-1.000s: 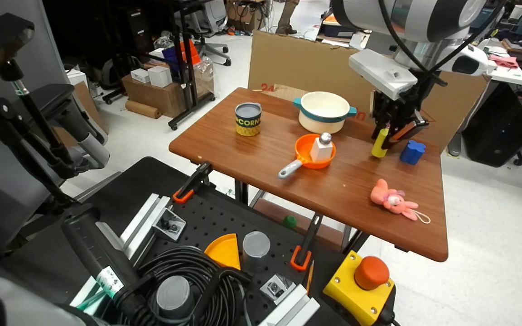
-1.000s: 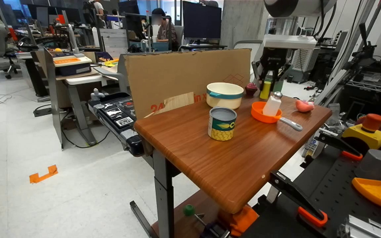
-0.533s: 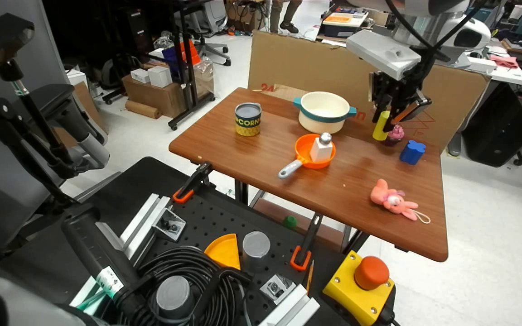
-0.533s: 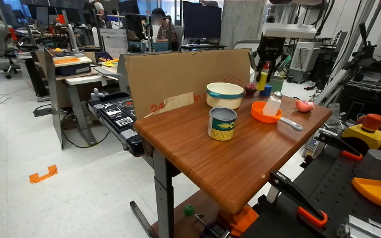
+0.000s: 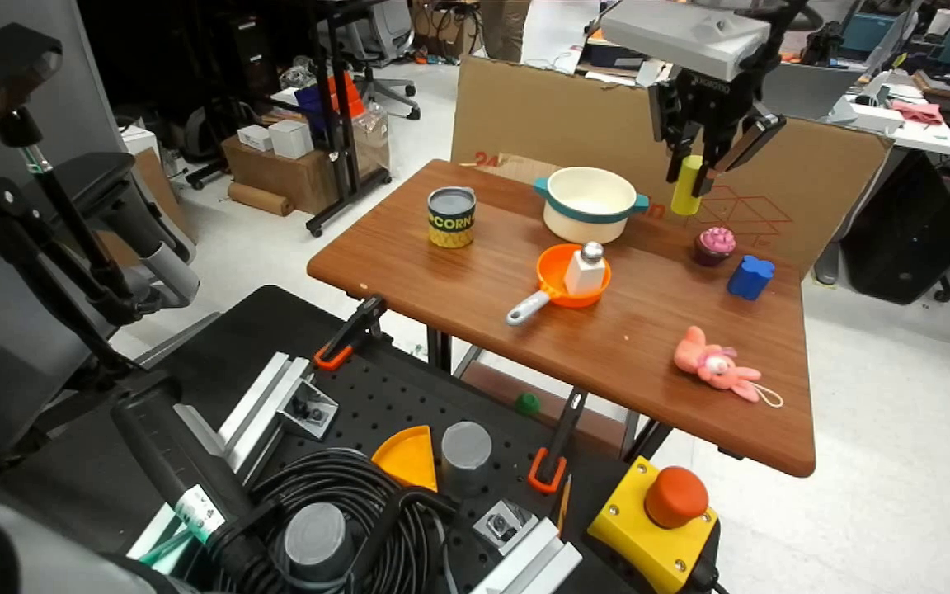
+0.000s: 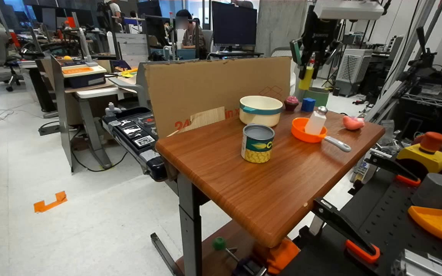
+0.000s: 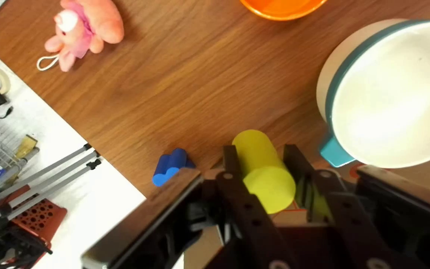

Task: Put the yellow cylinder inside the pot

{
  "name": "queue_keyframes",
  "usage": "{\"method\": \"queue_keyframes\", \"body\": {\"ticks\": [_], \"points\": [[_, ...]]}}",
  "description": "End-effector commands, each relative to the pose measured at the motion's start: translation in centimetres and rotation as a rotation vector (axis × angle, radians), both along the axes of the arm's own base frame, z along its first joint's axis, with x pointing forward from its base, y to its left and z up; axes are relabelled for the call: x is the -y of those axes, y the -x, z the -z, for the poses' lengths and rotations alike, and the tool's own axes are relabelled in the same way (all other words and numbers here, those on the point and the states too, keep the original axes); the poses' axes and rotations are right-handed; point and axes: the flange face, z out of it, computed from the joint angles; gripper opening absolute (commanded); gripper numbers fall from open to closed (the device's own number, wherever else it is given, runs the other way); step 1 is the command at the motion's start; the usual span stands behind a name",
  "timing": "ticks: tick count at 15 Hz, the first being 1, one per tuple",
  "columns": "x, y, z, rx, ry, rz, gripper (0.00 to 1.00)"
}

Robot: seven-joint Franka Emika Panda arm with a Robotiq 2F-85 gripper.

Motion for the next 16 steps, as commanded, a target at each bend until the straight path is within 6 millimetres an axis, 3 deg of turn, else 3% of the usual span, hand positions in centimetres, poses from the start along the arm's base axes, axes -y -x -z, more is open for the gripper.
{"method": "queue_keyframes", "body": {"ticks": [1, 7, 11, 16], "points": [[-1.3, 2.3, -2.7, 0.028, 0.024, -0.049, 0.09], [-4.5, 5.0, -5.6, 0.051, -0.023, -0.131, 0.09], [-5.5, 5.8, -6.1, 0.057, -0.026, -0.148, 0.09], [-5.3, 5.5, -5.5, 0.064, -0.016, -0.110, 0.09]]}}
